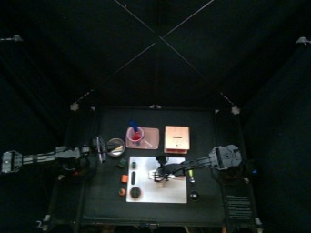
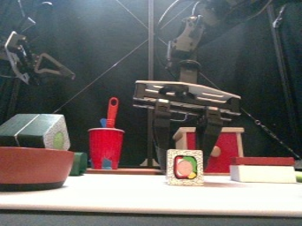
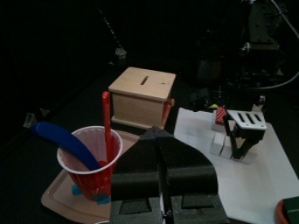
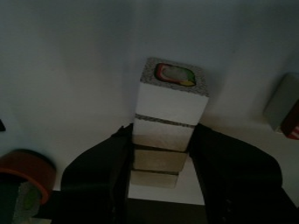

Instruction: Put the white sushi roll onto the cutting board

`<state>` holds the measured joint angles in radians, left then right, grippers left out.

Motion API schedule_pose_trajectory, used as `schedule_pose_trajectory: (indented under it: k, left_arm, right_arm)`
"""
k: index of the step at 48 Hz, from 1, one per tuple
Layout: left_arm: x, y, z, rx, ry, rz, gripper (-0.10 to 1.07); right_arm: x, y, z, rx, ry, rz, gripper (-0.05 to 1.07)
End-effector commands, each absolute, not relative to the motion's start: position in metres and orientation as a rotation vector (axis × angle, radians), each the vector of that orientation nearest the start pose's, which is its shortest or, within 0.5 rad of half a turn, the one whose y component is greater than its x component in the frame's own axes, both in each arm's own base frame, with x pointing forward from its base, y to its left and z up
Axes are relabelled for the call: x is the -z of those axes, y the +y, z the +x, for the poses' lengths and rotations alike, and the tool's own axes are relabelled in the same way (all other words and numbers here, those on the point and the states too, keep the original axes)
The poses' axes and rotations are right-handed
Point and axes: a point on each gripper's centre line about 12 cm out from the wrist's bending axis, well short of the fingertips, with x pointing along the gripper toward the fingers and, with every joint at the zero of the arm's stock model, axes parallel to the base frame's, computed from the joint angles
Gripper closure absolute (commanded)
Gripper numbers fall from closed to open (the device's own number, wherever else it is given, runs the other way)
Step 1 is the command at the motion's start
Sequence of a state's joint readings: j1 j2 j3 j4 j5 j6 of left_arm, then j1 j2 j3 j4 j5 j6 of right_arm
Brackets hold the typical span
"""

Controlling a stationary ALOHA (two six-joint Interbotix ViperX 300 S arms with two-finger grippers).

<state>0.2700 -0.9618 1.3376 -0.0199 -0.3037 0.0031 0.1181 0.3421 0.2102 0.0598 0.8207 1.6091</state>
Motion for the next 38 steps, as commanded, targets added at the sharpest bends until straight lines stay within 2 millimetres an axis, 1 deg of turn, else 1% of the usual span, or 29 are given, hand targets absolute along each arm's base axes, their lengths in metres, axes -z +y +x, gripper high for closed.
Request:
schedule_pose_trajectory:
  k: [1, 8, 13, 20, 26, 30, 38]
  left_arm:
    - [-0.236, 0.051, 0.180, -0.278, 0.047, -0.022, 0.97]
    - [-0.236, 0.051, 0.180, -0.278, 0.047, -0.022, 0.97]
    - [-0.235, 0.051, 0.180, -0.278, 0.048, -0.022, 0.97]
    - [-0.235, 0.051, 0.180, -0.278, 0.048, -0.022, 0.97]
    - [-0.235, 0.051, 0.180, -0.278, 0.050, -0.023, 0.97]
    - [-0.234, 0.051, 0.180, -0.278, 0.051, -0.023, 0.97]
    - [-0.235, 0.051, 0.180, -0.280, 0.050, -0.023, 0.97]
  right_arm:
    - [-0.132, 0.063, 0.443, 0.956, 1.101, 1.335, 0.31]
    - [-0.130, 0.068, 0.452, 0.943, 1.104, 1.329, 0.31]
    - [-0.129, 0.067, 0.451, 0.952, 1.113, 1.309, 0.30]
    - [-0.130, 0.067, 0.447, 0.960, 1.118, 1.296, 0.22]
    - [-0.129, 0.066, 0.445, 0.966, 1.123, 1.293, 0.11]
    - [-0.133, 0.066, 0.445, 0.958, 1.116, 1.288, 0.09]
    - [-0.154, 0.065, 0.446, 0.918, 1.072, 1.257, 0.09]
